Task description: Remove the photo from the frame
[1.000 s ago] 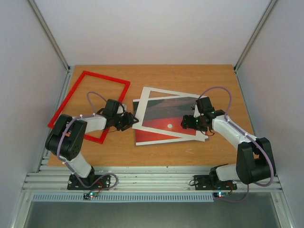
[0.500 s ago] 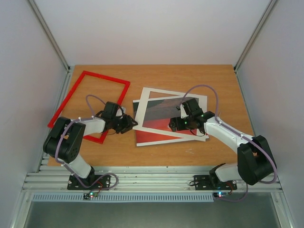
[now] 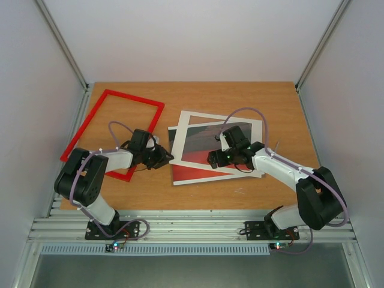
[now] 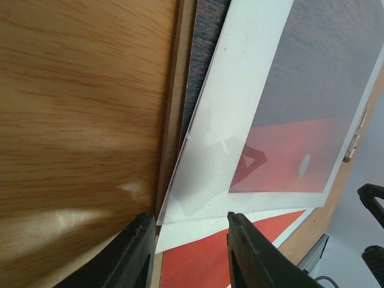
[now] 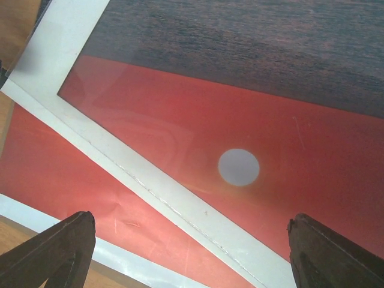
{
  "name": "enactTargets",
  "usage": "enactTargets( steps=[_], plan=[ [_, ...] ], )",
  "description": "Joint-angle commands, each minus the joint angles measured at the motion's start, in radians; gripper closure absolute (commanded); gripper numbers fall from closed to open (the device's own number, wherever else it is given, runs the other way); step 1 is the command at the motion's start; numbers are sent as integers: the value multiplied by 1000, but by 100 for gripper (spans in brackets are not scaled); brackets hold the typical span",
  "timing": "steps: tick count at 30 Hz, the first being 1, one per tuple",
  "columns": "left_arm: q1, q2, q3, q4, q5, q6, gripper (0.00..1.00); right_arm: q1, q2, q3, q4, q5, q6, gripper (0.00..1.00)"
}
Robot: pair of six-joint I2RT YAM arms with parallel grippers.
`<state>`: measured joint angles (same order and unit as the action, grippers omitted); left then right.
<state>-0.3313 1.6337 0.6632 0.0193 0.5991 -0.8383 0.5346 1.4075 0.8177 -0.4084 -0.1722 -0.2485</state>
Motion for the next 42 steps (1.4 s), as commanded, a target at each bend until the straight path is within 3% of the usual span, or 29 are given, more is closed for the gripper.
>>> enactTargets(
  steps=[1, 6, 14, 23, 42],
  plan=[
    [-1, -34, -15, 50, 25, -8, 66, 16, 13, 32, 27, 19, -20, 12],
    [-1, -26, -17, 69, 40, -17, 66, 34, 18, 29, 46, 11, -35, 12],
    [-1, 3, -23, 120, 66, -45, 71, 118, 62, 35, 135, 8, -147, 2],
    [-4, 20, -20, 150, 77, -61, 73, 298, 159, 60, 246, 237, -351, 2],
    [-21, 28, -33, 217, 96, -111, 73, 407, 365, 97, 487, 478, -570, 16]
  ],
)
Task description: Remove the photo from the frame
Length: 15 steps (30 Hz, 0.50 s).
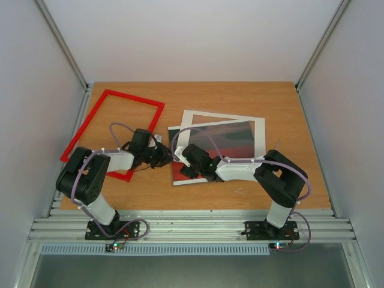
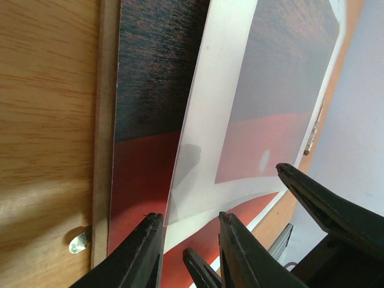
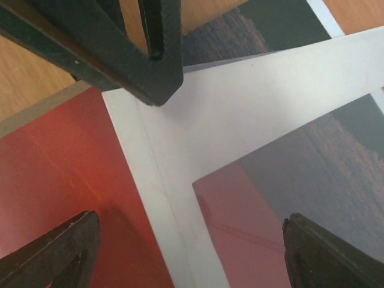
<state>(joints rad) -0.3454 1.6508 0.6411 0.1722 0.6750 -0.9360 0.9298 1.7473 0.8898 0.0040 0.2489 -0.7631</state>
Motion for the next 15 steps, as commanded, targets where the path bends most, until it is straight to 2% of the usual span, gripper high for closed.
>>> enactTargets(
  steps=[1, 5, 9, 15],
  plan=[
    [-9, 11, -10, 65, 20, -14, 73, 12, 32, 28, 78, 58, -60, 17],
    [-13, 9, -12, 71, 20, -19, 73, 20, 61, 28, 107, 78, -74, 19],
    [-18, 9, -11, 76, 23, -25, 73, 28, 87, 32, 134, 105, -94, 25],
    [-23, 0, -16, 75, 20, -32, 73, 35, 103, 30, 173, 146, -116, 48]
  ],
)
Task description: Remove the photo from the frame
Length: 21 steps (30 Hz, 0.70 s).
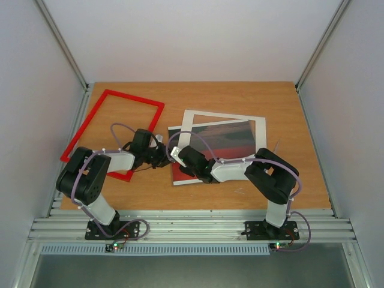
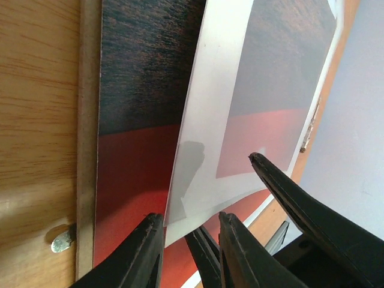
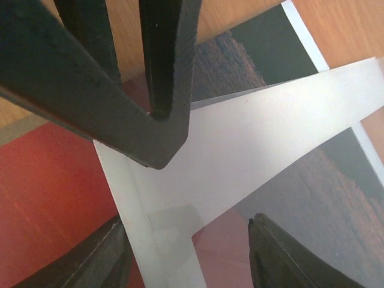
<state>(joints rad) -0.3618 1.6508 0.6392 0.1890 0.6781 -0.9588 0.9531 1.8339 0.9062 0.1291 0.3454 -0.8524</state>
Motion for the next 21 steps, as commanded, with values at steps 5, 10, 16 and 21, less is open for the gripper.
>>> enactTargets(
  steps=[5, 10, 16, 21],
  plan=[
    [-7, -18, -25, 48, 6, -13, 73, 24, 6, 5, 51, 66, -34, 60],
    [-6, -55, -47, 27, -15, -30, 67, 39, -15, -5, 53, 83, -36, 71],
    [-7, -209, -106, -75, -86, -41, 51, 41, -41, -26, 60, 98, -36, 79],
    [-33, -354, -159, -180, -125, -52, 35, 41, -45, -33, 68, 98, -33, 81]
  ],
)
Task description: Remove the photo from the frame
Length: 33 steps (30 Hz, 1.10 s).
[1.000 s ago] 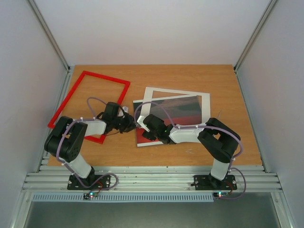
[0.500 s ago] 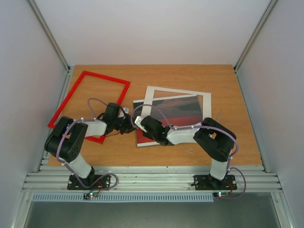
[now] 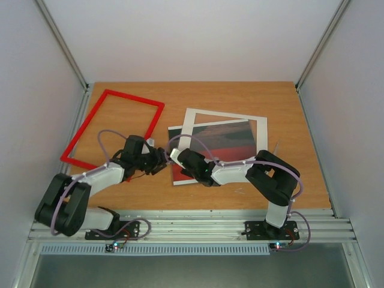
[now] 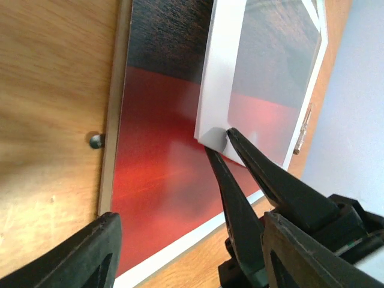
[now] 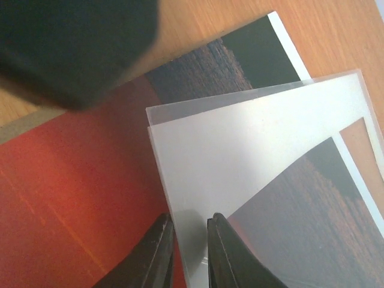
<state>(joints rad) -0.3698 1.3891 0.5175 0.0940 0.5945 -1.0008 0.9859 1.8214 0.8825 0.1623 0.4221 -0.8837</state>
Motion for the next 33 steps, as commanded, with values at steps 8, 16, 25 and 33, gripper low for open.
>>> enactTargets(
  steps=[8, 16, 25, 33],
  plan=[
    [-113, -207, -107, -132, -120, -81, 32, 8, -53, -41, 55, 19, 24, 82],
    [-172, -166, -120, -45, -130, -146, 34, 8, -80, -62, 64, 28, 32, 82],
    [-207, -137, -146, -12, -146, -175, 33, 8, -179, -77, -123, -58, 175, 55],
    [-218, -105, -141, 15, -151, -177, 34, 2, -276, -84, -336, -155, 385, 49]
  ],
)
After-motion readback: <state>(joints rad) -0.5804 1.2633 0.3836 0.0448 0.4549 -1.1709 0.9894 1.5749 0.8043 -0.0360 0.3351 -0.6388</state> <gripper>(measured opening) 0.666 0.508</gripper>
